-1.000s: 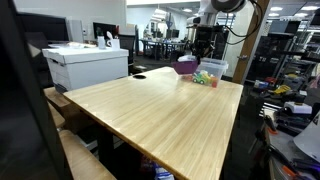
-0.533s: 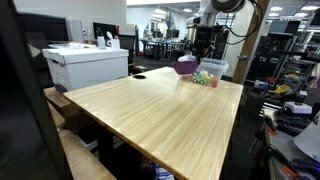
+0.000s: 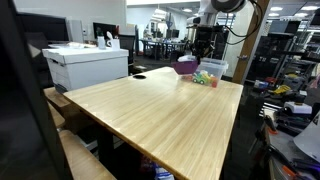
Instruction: Pour the contents in the purple bowl into the clear container
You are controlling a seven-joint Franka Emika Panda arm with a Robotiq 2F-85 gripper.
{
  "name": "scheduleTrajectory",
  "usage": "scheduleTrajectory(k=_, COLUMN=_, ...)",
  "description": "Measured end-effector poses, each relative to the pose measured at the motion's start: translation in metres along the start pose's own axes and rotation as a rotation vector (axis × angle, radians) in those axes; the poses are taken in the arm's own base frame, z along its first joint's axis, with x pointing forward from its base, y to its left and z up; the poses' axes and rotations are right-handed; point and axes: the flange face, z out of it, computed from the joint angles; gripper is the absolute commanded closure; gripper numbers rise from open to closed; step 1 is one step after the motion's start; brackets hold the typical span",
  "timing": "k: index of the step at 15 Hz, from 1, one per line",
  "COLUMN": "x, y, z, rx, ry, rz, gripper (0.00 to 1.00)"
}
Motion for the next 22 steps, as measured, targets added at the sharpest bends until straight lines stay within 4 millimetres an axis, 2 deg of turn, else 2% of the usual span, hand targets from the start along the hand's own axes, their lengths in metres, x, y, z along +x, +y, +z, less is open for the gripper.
scheduleTrajectory(k=10, x=0.002, y=0.006, z=-0.001, rx=-0.006, ry=-0.008, rz=-0.01, gripper=0.99)
scheduleTrajectory(k=17, x=0.01, y=0.033, z=0.0, rx=-0.019, ry=-0.019, rz=-0.027, gripper=0.99)
scheduleTrajectory(k=22, x=0.015, y=0.052, z=0.01, rx=-0.016, ry=-0.032, rz=-0.045, gripper=0.99)
